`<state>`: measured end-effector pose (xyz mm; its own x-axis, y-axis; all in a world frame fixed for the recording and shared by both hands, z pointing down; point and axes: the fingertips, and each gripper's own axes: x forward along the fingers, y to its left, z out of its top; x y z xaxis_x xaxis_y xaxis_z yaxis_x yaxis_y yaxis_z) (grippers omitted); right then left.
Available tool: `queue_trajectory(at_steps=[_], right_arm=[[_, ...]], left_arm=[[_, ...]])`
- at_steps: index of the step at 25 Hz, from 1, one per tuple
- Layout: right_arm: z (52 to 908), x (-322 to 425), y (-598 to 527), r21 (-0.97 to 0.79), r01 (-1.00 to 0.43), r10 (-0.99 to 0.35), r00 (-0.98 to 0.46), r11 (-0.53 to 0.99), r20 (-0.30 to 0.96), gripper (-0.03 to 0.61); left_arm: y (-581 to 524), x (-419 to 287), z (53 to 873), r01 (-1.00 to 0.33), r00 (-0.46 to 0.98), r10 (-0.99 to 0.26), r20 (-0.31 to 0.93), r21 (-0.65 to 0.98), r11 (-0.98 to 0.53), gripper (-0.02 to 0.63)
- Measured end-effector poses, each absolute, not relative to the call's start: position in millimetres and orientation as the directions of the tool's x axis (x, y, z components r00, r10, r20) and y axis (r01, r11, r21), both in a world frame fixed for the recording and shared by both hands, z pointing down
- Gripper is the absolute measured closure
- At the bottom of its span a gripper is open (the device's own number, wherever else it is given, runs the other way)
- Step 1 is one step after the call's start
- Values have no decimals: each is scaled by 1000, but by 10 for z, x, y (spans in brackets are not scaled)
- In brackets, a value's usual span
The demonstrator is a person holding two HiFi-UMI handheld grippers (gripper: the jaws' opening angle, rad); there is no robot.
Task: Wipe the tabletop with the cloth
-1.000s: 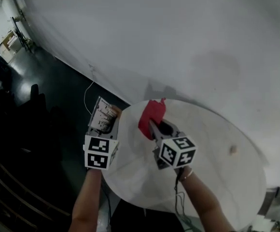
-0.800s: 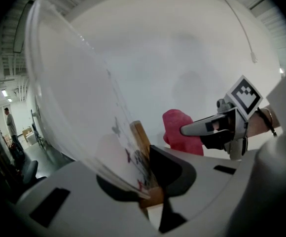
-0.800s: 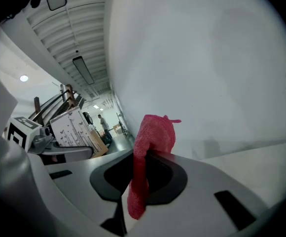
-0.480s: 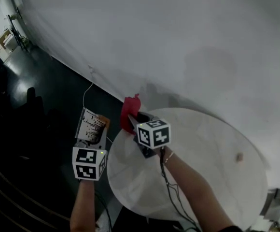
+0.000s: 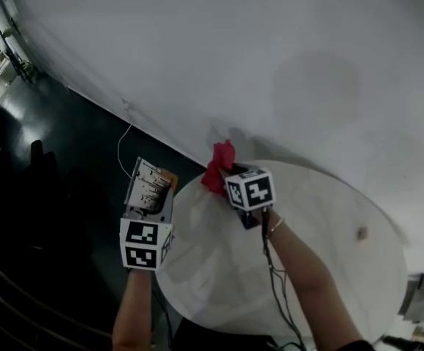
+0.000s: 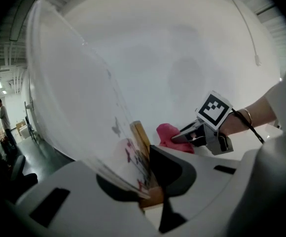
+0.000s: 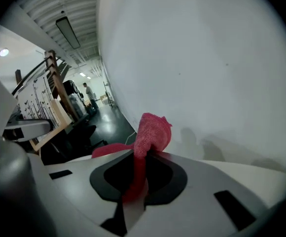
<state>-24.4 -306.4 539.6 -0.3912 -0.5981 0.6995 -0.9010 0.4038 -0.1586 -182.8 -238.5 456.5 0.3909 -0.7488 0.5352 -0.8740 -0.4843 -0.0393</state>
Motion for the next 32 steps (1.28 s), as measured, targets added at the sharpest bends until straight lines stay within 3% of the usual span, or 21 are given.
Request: queue_trajectory(at_steps=[13, 22, 25, 32], right_arm=[[5412, 1787, -2846, 9, -988, -617, -88, 152, 782, 532], [5353, 2829, -2413, 56, -997, -594, 72, -45, 801, 532], [5192, 2610, -2365, -67, -997, -626, -37, -24, 779, 532], [4787, 759, -2239, -259, -894, -588, -438, 366, 680, 533]], left_arm=[[-2415, -625, 4687, -774, 527, -654, 543, -12, -633, 549], [-2277, -262, 4711, -737, 560, -614, 556, -5, -676, 549], [-2291, -268, 4654, -744, 552, -631, 545, -19, -668, 549], [-2195, -761, 4487, -808, 478, -700, 530, -46, -587, 550]])
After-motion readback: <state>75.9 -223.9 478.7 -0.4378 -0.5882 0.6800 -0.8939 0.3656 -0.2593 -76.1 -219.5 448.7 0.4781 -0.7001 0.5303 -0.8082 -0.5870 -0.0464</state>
